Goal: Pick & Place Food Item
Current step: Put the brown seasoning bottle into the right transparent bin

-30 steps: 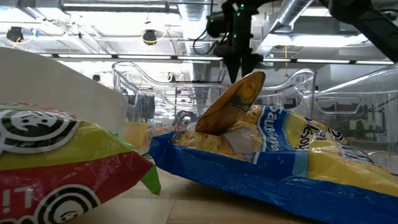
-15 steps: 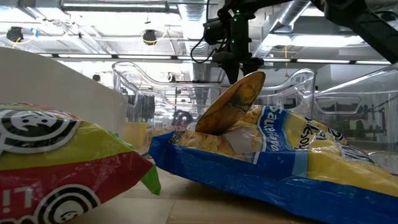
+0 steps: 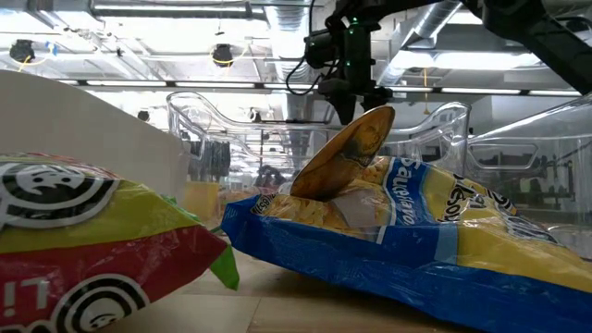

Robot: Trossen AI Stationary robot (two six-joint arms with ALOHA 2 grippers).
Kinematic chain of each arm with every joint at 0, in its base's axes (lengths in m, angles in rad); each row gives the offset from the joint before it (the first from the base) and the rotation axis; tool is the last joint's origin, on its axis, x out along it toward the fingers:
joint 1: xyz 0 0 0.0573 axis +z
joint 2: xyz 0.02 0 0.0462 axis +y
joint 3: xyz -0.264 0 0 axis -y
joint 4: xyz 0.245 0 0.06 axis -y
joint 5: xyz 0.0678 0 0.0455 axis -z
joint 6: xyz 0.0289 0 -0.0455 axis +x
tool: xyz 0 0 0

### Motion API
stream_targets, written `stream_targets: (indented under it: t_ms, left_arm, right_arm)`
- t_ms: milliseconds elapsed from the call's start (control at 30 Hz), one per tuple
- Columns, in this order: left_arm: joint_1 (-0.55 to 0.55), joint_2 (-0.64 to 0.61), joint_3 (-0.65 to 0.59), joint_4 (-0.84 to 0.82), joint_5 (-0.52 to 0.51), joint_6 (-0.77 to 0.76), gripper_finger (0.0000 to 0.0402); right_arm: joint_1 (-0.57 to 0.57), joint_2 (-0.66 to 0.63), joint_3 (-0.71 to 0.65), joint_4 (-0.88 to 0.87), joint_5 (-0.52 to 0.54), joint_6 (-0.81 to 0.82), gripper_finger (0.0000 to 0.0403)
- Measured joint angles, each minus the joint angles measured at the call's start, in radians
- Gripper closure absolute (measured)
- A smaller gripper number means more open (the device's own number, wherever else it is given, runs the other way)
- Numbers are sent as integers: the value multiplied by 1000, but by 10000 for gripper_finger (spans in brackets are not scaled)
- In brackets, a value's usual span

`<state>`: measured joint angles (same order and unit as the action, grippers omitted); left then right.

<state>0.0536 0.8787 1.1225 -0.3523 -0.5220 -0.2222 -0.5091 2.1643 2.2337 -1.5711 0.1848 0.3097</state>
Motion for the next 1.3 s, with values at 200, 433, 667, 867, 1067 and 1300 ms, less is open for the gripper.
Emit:
stream_targets:
  t_ms: [200, 433, 667, 867, 1067, 1300]
  left_arm:
    - [0, 0, 0, 0, 0, 0, 105]
    - [0, 0, 0, 0, 0, -17, 105]
    - [0, 0, 0, 0, 0, -30, 105]
    - [0, 0, 0, 0, 0, -30, 105]
    - [0, 0, 0, 0, 0, -30, 105]
    - [0, 0, 0, 0, 0, -30, 105]
  right_arm:
    - [4, -1, -26, 1, -7, -15, 54]
    - [5, -3, -102, 43, -28, -33, 54]
    - [-3, -7, -159, 74, -34, -71, 54]
    - [-3, -7, -164, 93, -49, -85, 54]
    - [-12, -7, -164, 85, -57, -101, 59]
    - [-37, -7, -164, 82, -63, -109, 77]
